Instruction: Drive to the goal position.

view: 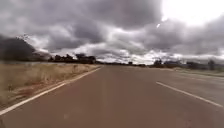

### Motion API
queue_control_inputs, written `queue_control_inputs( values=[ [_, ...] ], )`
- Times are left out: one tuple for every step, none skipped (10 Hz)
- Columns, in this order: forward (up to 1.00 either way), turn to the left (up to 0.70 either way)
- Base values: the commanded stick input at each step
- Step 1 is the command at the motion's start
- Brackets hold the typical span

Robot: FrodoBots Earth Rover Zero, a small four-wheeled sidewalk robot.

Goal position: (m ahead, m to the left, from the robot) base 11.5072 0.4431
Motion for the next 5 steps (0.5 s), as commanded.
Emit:
queue_control_inputs(
  values=[
    [0.85,0.04],
    [0.85,0.04],
    [0.85,0.04],
    [0.85,0.04],
    [0.85,0.04]
  ],
)
